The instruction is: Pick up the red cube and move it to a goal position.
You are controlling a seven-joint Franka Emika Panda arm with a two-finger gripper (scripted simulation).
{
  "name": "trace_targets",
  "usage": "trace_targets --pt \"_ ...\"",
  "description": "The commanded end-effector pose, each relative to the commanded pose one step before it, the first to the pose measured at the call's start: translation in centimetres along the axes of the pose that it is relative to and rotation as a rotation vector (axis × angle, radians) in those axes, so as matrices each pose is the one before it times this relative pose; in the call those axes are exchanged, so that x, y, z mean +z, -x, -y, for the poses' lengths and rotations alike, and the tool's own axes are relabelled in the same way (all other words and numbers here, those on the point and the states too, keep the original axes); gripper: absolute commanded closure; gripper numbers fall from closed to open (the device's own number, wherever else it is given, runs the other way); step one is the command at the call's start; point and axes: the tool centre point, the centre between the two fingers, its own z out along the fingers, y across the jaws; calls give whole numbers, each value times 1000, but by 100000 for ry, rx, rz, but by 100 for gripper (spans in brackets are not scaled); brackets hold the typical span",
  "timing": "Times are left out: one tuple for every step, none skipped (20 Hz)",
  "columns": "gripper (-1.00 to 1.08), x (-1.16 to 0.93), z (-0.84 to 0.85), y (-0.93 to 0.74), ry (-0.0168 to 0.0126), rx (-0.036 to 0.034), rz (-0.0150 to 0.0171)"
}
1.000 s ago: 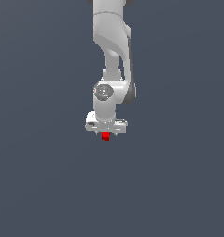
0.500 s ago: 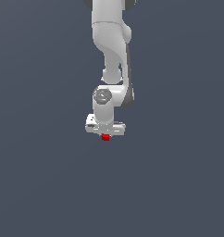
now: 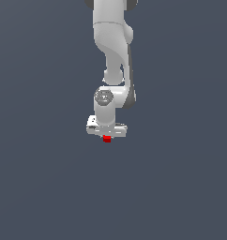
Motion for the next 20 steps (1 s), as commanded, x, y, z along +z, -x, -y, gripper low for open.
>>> trace_targets --pt "108 -100 -16 -9 1 -5 -13" --pt "108 -138 -23 -6 0 0 0" --pt "108 -193 -33 -8 0 0 0" --pt "108 -249 -42 -10 0 0 0" --pt "108 -305 -52 -13 0 0 0" --pt "108 -363 -62 -15 0 0 0" --pt "108 -421 -72 -18 0 0 0" --pt "108 -481 -82 -21 0 0 0" --pt "108 -543 -92 -24 0 0 0" --pt "108 -604 -102 -27 0 0 0" --pt "108 -664 -112 -30 0 0 0" --pt "108 -721 -122 -33 0 0 0" --pt "108 -776 -131 -37 0 0 0" --pt "108 -830 -140 -40 0 0 0" --pt "108 -881 -149 -44 0 0 0" --pt "108 -931 -191 -48 -45 52 0" --pt "108 -979 -165 -52 0 0 0" --pt "108 -1026 -173 -56 0 0 0" --pt "108 -1071 -180 -60 0 0 0" --pt "108 -1116 -188 -65 0 0 0"
